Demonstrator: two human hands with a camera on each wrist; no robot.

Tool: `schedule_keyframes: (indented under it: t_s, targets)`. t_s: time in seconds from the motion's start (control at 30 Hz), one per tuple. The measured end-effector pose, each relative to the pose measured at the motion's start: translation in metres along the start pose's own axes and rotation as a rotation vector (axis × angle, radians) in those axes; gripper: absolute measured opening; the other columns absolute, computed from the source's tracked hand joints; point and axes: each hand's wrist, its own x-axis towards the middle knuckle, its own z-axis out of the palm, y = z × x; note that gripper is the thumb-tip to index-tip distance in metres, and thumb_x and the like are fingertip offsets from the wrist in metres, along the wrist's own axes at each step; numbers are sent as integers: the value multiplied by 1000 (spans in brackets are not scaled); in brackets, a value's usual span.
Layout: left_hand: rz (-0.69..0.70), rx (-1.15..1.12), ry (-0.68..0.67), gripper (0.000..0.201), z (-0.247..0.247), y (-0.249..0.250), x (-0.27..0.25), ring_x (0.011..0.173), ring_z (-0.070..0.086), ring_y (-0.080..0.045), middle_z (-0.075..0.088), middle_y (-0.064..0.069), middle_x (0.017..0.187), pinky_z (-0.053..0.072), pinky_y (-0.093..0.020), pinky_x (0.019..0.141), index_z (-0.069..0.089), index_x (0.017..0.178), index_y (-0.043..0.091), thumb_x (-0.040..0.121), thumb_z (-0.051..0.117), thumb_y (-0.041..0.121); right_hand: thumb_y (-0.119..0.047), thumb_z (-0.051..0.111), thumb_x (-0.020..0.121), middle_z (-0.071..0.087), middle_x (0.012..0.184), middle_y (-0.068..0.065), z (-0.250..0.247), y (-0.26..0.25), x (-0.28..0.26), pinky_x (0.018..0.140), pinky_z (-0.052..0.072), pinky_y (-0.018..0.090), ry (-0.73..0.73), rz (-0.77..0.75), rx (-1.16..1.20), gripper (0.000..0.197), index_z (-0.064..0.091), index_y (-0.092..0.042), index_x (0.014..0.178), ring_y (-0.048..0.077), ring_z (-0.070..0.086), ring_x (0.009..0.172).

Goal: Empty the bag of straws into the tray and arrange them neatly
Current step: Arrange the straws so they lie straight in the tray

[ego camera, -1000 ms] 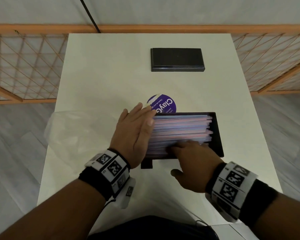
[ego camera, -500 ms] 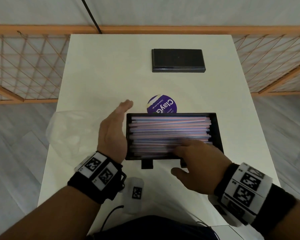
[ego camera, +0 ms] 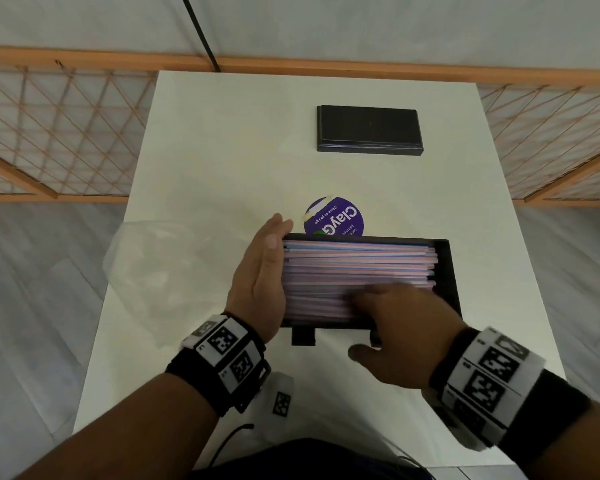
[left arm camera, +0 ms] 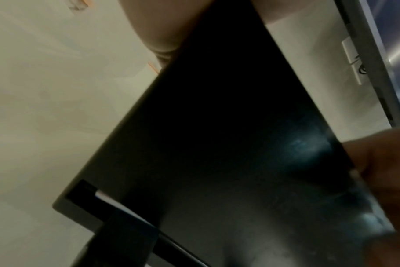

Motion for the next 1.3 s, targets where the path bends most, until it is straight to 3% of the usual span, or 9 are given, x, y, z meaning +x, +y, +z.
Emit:
schedule_keyframes:
  t_s: [0.23,0.37,0.47,0.6,0.73,0.83,0.93,1.13,1.3]
  targets:
    - [34,11,21,69,3,-4,2,137,42,0,49,11,147,29,-14,116,60,136,20,95,18,57,-61,64,71,62,114,-7,10,-19,23,92,50,39,-65,-41,-77,59,53,-31,121,24,61,105]
    - [8,9,20,60,3,-3,2,139,42,-2,49,6,151,28,-13,117,60,137,17,101,21,43,-65,69,66,64,95,-7,2,-22,35,80,57,36,-175,15,8,53,59,-28,103,20,64,87]
    - [20,26,19,70,3,-1,1,139,41,-2,49,6,152,27,-12,117,59,139,15,97,19,55,-65,72,67,58,79,-8,-3,-23,43,74,56,32,-240,63,-15,45,55,-25,79,17,61,77]
    - [18,48,-4,73,2,3,-1,139,39,0,46,5,155,27,-9,115,55,144,15,97,19,57,-63,76,67,63,92,-10,-3,-27,48,81,53,31,-282,42,61,52,63,-29,103,16,61,88]
    - [10,79,-6,67,1,7,-3,139,40,-3,47,2,155,27,-10,114,54,143,16,99,20,53,-56,78,70,60,88,-11,-8,-23,52,81,49,28,-280,43,128,43,61,-35,102,16,60,90]
    - [24,86,-1,79,0,8,-3,141,41,-7,48,1,155,30,-29,122,53,144,17,91,15,62,-57,76,70,54,79,-16,-5,-25,51,74,46,26,-234,36,134,34,51,-38,84,13,56,82]
    - [40,91,10,79,1,5,-2,142,42,-11,49,-1,154,30,-36,122,54,144,15,92,16,61,-62,72,71,62,89,-14,0,-31,52,80,52,30,-190,9,145,35,59,-39,94,14,60,85]
    - [46,83,45,77,-2,5,-3,142,39,-6,47,-1,155,29,-28,122,53,145,16,93,18,60,-67,62,72,66,116,-10,1,-29,32,91,54,36,19,-86,136,60,57,-35,122,18,64,105]
    - [6,50,49,76,-7,10,-4,142,40,-5,49,3,154,29,-29,122,52,146,20,92,19,63,-58,54,80,64,94,-2,1,-2,-10,76,52,42,423,-209,76,42,66,-21,97,25,59,87]
